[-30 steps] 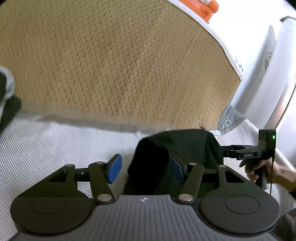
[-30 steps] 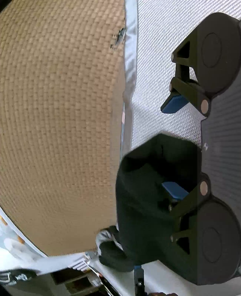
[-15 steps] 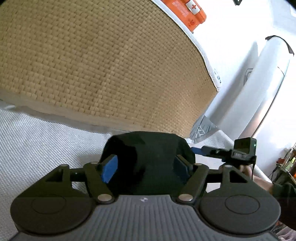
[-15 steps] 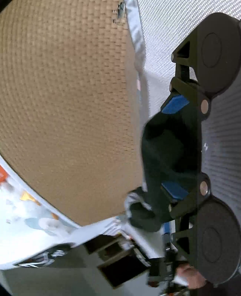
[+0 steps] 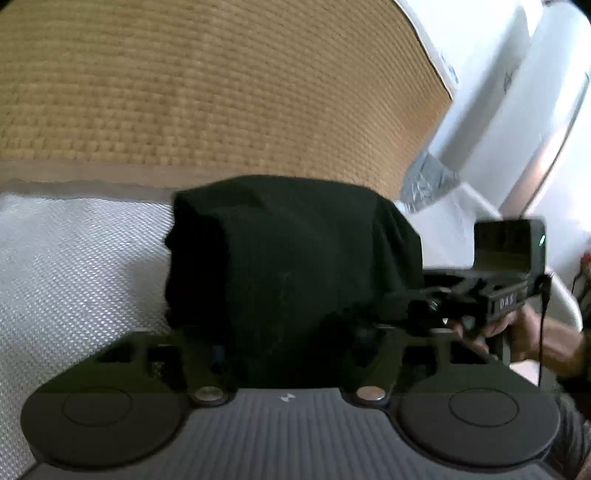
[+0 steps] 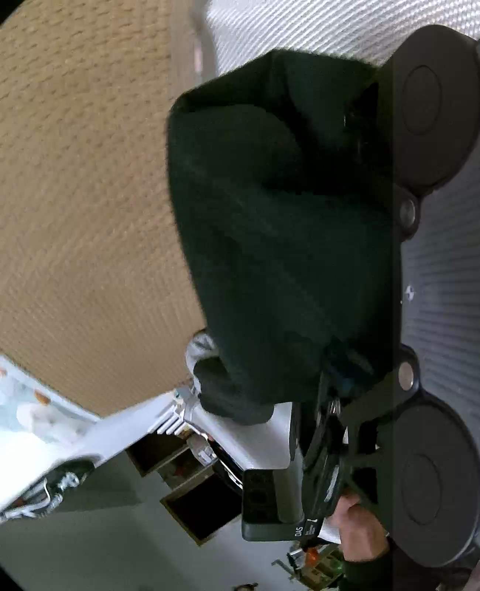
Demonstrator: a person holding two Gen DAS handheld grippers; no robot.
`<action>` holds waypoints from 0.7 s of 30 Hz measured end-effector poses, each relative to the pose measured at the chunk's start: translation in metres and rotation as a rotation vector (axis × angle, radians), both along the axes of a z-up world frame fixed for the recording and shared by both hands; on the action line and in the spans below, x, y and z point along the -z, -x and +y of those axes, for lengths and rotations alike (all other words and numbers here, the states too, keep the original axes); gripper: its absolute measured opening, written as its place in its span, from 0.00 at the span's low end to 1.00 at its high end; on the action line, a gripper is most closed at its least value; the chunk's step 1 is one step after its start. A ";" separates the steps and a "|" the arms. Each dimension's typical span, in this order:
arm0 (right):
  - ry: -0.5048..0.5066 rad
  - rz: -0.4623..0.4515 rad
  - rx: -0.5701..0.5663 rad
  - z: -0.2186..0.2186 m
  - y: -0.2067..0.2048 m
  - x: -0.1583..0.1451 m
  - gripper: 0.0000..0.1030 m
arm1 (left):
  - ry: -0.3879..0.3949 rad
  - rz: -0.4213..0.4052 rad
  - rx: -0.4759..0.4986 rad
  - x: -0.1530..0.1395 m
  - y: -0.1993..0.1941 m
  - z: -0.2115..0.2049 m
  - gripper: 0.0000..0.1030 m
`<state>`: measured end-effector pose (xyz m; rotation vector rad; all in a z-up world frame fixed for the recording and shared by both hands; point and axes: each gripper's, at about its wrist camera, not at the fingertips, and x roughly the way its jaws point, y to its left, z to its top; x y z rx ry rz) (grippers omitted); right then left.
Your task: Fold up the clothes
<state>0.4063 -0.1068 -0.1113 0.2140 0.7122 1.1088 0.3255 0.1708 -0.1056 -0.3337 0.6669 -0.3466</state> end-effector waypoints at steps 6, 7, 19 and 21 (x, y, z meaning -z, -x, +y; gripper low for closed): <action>-0.043 -0.168 -0.041 -0.017 0.047 -0.034 0.27 | 0.002 -0.160 0.102 -0.031 0.051 -0.011 0.14; -0.059 -0.195 -0.050 -0.021 0.058 -0.041 0.26 | 0.006 -0.182 0.115 -0.037 0.060 -0.012 0.14; -0.145 -0.397 -0.144 -0.042 0.142 -0.104 0.24 | 0.005 -0.402 0.239 -0.092 0.154 -0.028 0.14; -0.139 -0.388 -0.132 -0.036 0.133 -0.106 0.24 | 0.014 -0.404 0.222 -0.092 0.145 -0.024 0.14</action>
